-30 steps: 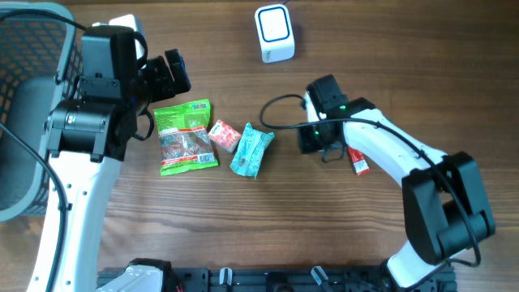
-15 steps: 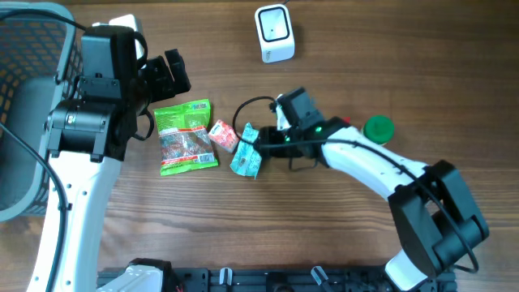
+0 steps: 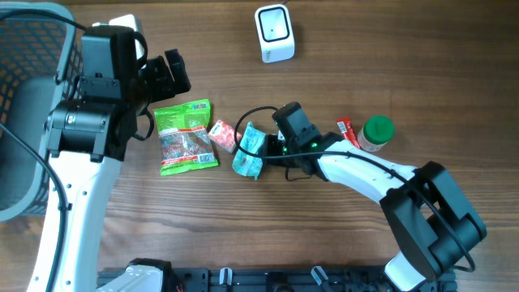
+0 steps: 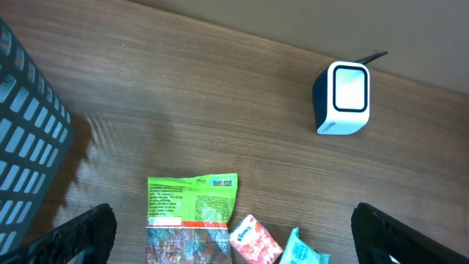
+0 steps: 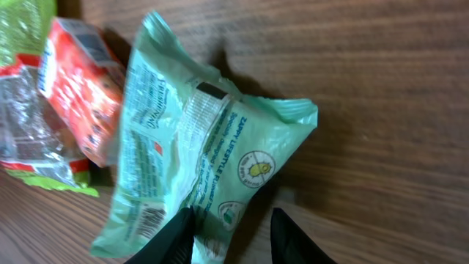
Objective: Scan the item barcode
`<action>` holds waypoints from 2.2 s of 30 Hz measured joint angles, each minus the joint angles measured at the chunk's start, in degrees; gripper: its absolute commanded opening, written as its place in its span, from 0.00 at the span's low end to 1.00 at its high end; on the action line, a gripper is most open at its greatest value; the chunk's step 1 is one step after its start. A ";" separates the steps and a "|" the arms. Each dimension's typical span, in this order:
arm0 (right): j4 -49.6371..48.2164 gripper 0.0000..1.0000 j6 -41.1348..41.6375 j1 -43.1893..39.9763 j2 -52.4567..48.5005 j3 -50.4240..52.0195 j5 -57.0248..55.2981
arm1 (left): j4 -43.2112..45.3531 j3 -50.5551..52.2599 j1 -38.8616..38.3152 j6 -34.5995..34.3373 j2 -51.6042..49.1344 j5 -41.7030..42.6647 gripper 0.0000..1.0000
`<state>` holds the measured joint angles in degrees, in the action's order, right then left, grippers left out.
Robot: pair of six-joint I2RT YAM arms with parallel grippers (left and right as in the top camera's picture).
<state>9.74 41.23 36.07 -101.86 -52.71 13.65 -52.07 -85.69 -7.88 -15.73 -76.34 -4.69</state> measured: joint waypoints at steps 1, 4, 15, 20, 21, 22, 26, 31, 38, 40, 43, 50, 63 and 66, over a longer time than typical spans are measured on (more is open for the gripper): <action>-0.74 0.24 0.15 0.00 0.00 0.07 0.00 | 0.00 0.00 0.00 0.00 0.00 0.00 1.00; -2.56 0.04 0.72 0.00 0.00 0.09 0.24 | 0.00 0.00 0.00 0.00 0.00 0.00 1.00; 4.13 0.04 -5.68 -3.19 2.89 0.26 0.22 | 0.00 0.00 0.00 0.00 0.00 -0.02 1.00; 11.02 0.04 -12.17 -8.85 10.27 0.61 -0.17 | 0.00 0.00 0.00 0.00 0.00 0.00 1.00; 12.17 0.04 -13.27 -9.57 11.47 0.61 -0.20 | 0.00 0.00 0.00 0.00 0.00 -0.02 1.00; 13.57 0.04 -14.62 -10.78 12.98 0.61 -0.20 | 0.02 0.00 0.00 -0.02 0.00 0.00 1.00; 14.88 0.04 -17.92 -12.13 13.40 0.66 1.01 | 0.00 0.00 0.00 0.00 0.00 0.00 1.00; 13.07 0.04 -25.05 -12.13 13.40 0.70 13.64 | -0.02 0.00 0.00 0.00 0.00 0.00 1.00; 8.98 0.04 -33.05 -14.05 7.69 0.72 28.26 | 0.02 0.00 0.00 0.00 0.00 0.00 1.00; 7.72 0.04 -33.73 -14.82 4.33 0.72 31.04 | 0.00 0.00 0.00 0.00 0.00 0.00 1.00; 6.67 0.04 -34.64 -15.32 -0.81 0.72 33.64 | -0.02 0.00 0.00 0.00 0.00 0.00 1.00; 4.09 0.11 -32.24 -15.82 -11.28 0.17 39.30 | 0.00 0.00 0.00 0.00 0.00 0.00 1.00; 5.25 0.59 -25.88 -16.31 -10.58 -1.20 46.23 | 0.00 0.00 0.00 0.00 0.00 0.00 1.00; 7.34 0.52 -25.70 -16.33 -7.23 -1.01 45.09 | 0.00 0.00 0.00 0.00 0.00 0.00 1.00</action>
<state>17.08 15.53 19.75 -109.10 -53.71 58.74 -52.07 -85.69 -7.88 -15.73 -76.34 -4.69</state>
